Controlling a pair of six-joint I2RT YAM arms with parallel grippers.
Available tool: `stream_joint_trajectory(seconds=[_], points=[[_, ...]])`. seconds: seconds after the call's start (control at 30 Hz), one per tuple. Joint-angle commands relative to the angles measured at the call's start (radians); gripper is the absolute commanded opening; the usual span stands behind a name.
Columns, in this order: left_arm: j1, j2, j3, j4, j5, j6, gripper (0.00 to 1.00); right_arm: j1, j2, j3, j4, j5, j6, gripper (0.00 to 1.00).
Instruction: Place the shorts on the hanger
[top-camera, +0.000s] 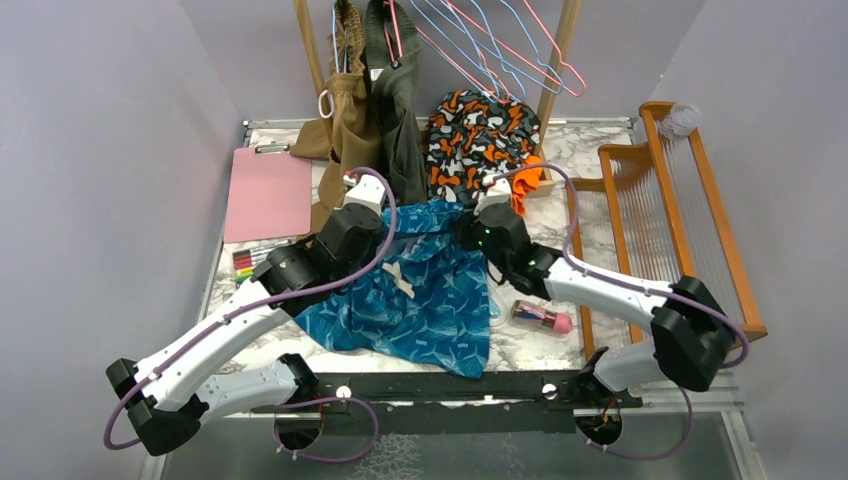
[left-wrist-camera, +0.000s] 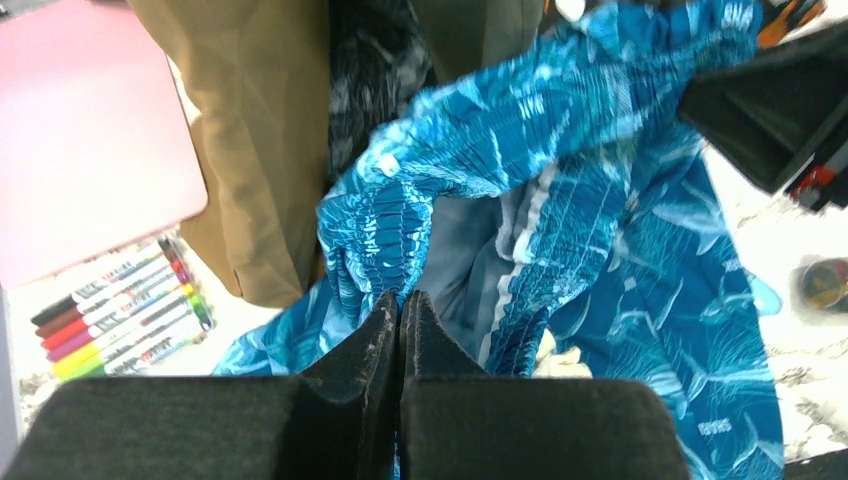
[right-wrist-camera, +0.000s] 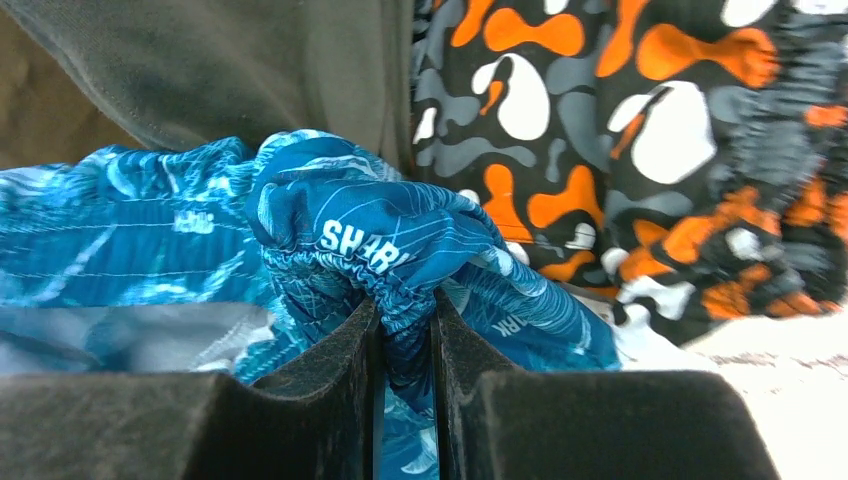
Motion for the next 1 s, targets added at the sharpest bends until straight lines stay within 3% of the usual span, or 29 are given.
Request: stream_joint_trajectory(seconds=[0.0, 0.27, 0.53, 0.97], points=[[0.007, -0.009, -0.083, 0.005, 0.045, -0.065, 0.00, -0.008, 0.101, 0.080, -0.044, -0.144, -0.031, 0.23], [0.006, 0.060, -0.184, 0.036, 0.033, -0.131, 0.00, -0.008, 0.229, 0.143, -0.045, -0.285, -0.030, 0.32], [0.037, 0.184, -0.200, 0.054, -0.059, -0.167, 0.00, -0.008, 0.209, 0.090, -0.047, -0.339, -0.092, 0.44], [0.120, 0.252, -0.213, 0.108, -0.027, -0.157, 0.00, -0.007, 0.094, -0.109, 0.031, -0.371, -0.133, 0.66]])
